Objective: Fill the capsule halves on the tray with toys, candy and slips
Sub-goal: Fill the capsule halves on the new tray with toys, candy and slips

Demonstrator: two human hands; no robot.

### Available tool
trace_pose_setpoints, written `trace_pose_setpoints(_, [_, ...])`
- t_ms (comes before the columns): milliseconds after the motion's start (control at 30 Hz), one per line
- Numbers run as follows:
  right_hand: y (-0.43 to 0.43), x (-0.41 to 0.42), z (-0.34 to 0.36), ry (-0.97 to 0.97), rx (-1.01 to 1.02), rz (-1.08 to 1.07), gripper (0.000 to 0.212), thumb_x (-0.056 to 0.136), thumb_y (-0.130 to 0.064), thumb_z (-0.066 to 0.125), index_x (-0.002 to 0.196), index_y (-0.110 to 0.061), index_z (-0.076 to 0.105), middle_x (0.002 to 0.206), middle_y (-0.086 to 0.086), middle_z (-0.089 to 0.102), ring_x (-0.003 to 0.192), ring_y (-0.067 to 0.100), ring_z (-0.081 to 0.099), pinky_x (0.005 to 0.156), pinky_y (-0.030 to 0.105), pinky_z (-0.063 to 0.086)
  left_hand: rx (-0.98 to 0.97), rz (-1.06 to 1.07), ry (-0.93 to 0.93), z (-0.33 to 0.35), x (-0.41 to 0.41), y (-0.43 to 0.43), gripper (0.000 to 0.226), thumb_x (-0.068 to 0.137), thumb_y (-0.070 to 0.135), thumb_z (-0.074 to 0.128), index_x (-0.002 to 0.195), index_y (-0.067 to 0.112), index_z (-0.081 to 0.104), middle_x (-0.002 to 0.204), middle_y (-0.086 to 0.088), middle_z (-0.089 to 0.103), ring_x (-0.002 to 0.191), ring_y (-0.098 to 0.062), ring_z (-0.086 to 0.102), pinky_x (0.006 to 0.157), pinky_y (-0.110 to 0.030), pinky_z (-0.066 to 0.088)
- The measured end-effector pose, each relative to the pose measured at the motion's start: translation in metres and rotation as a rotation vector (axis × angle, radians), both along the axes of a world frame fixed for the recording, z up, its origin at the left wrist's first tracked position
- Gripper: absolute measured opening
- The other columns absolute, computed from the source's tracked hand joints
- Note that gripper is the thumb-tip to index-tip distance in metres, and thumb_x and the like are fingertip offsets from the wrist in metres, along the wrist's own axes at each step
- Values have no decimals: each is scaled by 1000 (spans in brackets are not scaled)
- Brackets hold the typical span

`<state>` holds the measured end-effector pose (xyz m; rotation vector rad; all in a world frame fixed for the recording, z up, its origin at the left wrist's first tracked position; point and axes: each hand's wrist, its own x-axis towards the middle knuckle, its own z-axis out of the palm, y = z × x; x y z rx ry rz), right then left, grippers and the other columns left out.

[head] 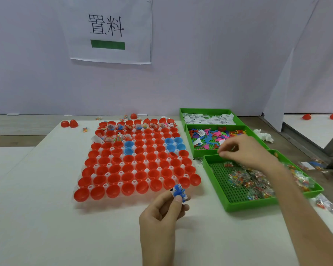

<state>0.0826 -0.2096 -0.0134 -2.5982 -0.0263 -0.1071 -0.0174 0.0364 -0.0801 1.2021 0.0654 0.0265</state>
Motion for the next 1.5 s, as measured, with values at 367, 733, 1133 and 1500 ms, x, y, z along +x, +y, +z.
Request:
trace_pose_setpoints(367, [-19, 2, -8, 152, -176, -73, 21, 75, -21, 86, 86, -35, 75, 59, -9, 69, 50, 1, 60, 56, 22, 44, -25, -10, 8, -1, 0, 1, 20, 89, -1, 60, 96, 12, 74, 85, -9, 77, 67, -15, 71, 61, -20, 56])
trace_pose_setpoints(733, [-5, 1, -5, 72, -105, -11, 21, 90, -24, 72, 72, -37, 72, 64, -21, 66, 59, -5, 60, 51, 9, 38, -55, -26, 33, -4, 2, 2, 19, 90, -1, 60, 99, 11, 72, 85, -9, 77, 67, -18, 71, 60, -20, 55])
trace_pose_setpoints(1133, [81, -25, 7, 148, 485, 479, 11, 92, -16, 70, 92, -23, 79, 85, 3, 77, 77, 19, 73, 70, 36, 60, -6, 83, -156, 1, -1, -1, 26, 85, -7, 62, 101, 13, 70, 81, -11, 77, 64, -19, 71, 64, -22, 56])
trace_pose_setpoints(1500, [96, -30, 3, 186, 509, 551, 11, 92, -15, 71, 92, -22, 79, 82, -5, 74, 73, 3, 66, 63, 13, 48, -17, 160, -159, 1, 0, -1, 17, 83, -9, 65, 88, 6, 58, 72, -14, 75, 60, -23, 72, 62, -20, 56])
